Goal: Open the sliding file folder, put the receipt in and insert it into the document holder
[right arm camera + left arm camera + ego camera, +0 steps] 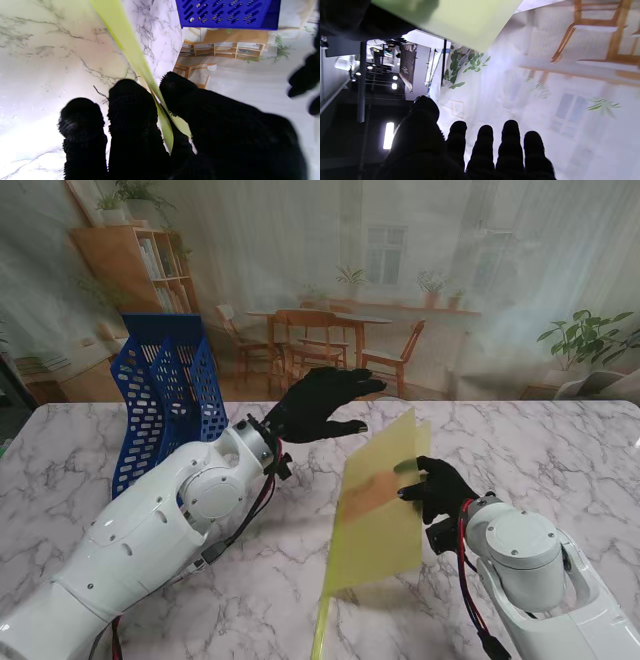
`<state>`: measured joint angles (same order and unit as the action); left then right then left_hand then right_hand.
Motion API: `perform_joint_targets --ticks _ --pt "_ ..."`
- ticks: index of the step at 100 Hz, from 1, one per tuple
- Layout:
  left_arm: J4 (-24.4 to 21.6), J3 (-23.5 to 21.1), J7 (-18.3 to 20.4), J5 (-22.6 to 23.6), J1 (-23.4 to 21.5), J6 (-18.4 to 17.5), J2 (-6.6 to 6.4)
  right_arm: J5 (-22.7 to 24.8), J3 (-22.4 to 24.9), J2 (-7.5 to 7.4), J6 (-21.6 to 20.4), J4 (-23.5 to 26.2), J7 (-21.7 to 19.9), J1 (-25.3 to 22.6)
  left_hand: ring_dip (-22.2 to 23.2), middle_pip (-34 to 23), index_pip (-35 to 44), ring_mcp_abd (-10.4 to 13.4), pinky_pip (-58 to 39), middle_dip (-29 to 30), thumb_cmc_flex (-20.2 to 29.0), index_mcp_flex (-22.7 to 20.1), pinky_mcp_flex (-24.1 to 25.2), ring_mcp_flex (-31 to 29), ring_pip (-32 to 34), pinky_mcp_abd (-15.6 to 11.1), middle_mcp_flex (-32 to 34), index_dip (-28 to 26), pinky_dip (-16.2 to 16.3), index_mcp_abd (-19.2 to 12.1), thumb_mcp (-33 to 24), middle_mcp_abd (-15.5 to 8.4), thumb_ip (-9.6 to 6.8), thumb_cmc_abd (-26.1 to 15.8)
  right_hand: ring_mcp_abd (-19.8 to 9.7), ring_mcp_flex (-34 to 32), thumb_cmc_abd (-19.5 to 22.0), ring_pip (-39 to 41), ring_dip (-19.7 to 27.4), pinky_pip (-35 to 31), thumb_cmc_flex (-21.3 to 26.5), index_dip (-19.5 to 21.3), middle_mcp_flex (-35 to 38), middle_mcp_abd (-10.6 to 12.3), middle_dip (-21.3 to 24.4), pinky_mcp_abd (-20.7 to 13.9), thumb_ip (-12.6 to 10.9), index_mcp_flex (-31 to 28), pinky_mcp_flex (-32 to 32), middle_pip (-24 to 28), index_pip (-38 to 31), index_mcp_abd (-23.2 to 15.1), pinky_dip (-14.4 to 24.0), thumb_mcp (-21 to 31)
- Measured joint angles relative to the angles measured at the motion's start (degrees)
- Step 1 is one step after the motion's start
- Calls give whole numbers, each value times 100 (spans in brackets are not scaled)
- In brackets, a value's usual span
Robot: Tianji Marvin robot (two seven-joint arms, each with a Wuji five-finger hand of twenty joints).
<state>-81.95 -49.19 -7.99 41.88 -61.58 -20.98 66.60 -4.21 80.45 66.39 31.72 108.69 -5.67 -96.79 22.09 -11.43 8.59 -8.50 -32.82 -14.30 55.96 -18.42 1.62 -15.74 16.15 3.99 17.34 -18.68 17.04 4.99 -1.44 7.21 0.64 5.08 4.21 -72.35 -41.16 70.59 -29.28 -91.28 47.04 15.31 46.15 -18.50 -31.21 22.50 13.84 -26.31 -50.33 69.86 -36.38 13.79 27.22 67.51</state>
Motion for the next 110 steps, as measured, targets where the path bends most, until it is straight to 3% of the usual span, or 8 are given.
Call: perform_joint_targets --ticks 11,21,39,50,60,71,92,110 --pt "24 -230 19 -107 -275 108 -66 -118 137 55 -140 105 218 -143 17 -2 19 -102 -307 -10 3 -212 -212 -164 -1 104 354 -58 83 210 45 107 0 -146 -9 1 0 134 -45 -5 3 394 0 0 0 -2 36 -747 6 4 -349 -223 0 0" --pt "92 -358 280 -418 -445 277 -126 -181 216 81 -228 196 308 -228 145 -11 131 -294 -896 -136 7 -437 -494 -555 83 281 730 -233 365 460 50 230 0 -156 -10 1 41 148 -35 -38 4 400 0 0 -2 -3 49 -998 6 6 -806 -292 0 -2" --pt "154 -546 785 -1057 -737 795 -196 -366 342 134 -472 356 527 -351 688 -439 472 -694 -2060 -453 12 -1196 -1177 -1536 807 710 1795 -521 937 939 108 599 0 -308 -10 1 74 290 -32 -39 4 406 0 2 -13 -4 107 -1083 6 10 -1428 -368 0 -2" --pt "188 -588 839 -1237 -892 995 -206 -483 410 149 -662 433 577 -402 1035 -525 706 -929 -2731 -543 -96 -1715 -1518 -2008 1282 1040 2385 -630 1285 1079 108 798 0 -448 -10 1 74 297 -32 -40 4 473 0 5 -17 -4 108 -1086 6 12 -1623 -439 0 -3" --pt "188 -615 1232 -1528 -979 1173 -227 -672 479 168 -884 506 651 -454 1182 -586 793 -1107 -3144 -544 -298 -2005 -1794 -2306 1539 1277 2657 -632 1497 1151 183 898 0 -512 -10 1 74 309 -32 -40 4 484 0 8 -19 -4 110 -1087 6 13 -1735 -506 0 -5" --pt "182 -615 1760 -2129 -1015 1248 -276 -783 559 184 -1034 608 707 -516 1183 -335 592 -1193 -3220 -466 -743 -2005 -1891 -2252 1542 1336 2669 -512 1567 1251 192 1045 0 -519 -10 1 74 312 -32 -40 4 527 0 9 -25 -4 111 -1088 6 13 -1819 -572 0 -6" --pt "353 -456 2774 -4228 -936 1397 -340 -939 676 189 -1347 806 755 -660 934 439 -249 -1293 -2755 8 -1695 -876 -1549 -1621 1092 1329 1536 -2 1371 1567 264 1258 10 -263 -10 1 74 344 -32 -40 4 542 1 10 -29 -4 111 -1153 6 14 -1912 -645 0 -6" --pt "531 -362 3225 -5215 -854 1620 -276 -1039 703 189 -1422 875 758 -700 729 856 -570 -1312 -2171 101 -2056 -83 -1217 -1127 700 1247 780 124 1129 1718 275 1334 12 201 -10 1 74 345 -32 -40 3 613 2 10 -31 -4 113 -1153 6 14 -1959 -652 0 -7"
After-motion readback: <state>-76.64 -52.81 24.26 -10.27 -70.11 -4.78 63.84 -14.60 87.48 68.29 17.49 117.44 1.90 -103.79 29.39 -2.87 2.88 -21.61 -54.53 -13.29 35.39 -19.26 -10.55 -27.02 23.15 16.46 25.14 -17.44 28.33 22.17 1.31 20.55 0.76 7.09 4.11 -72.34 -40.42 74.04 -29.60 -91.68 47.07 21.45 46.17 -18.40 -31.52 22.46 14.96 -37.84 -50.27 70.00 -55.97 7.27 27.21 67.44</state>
